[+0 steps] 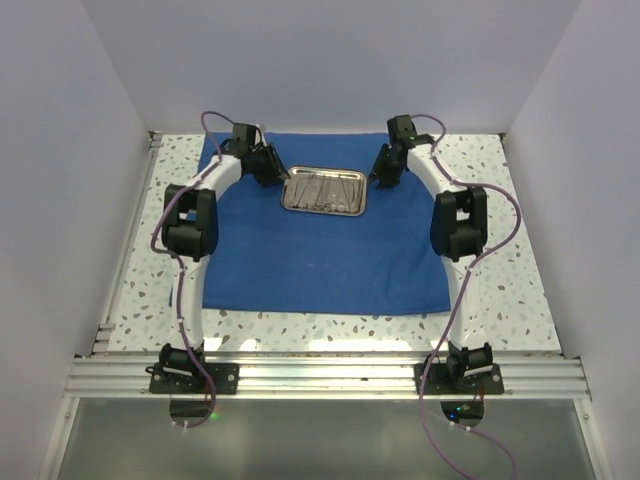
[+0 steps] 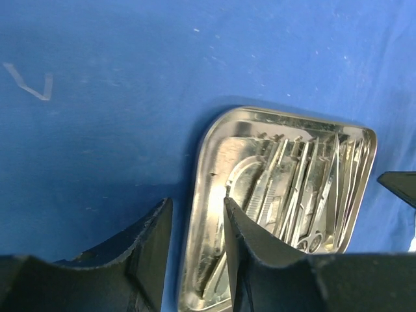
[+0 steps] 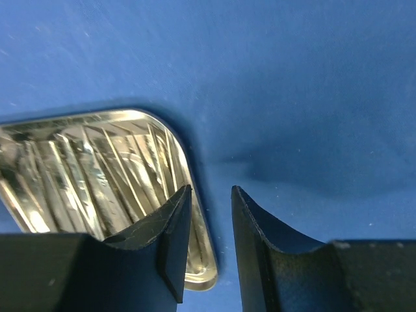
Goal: Open and lay out the surgical kit
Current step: Pick up the container from the surgical kit.
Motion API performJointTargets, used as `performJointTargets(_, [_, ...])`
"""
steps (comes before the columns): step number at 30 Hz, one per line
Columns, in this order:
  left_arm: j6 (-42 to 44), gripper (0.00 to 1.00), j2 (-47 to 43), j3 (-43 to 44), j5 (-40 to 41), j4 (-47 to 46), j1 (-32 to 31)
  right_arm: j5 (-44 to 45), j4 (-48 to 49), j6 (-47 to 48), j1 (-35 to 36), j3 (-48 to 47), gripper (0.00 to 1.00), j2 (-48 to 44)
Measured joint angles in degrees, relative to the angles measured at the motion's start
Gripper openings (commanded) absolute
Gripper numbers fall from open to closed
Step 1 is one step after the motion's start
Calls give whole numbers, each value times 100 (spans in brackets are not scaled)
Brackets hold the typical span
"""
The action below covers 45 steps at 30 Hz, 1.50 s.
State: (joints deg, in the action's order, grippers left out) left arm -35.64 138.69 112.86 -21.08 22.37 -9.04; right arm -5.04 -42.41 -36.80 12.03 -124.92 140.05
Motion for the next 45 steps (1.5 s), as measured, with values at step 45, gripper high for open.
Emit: performJointTargets(45, [977, 0, -688, -820, 188, 579, -302, 914, -1062, 623, 699, 118, 0, -232])
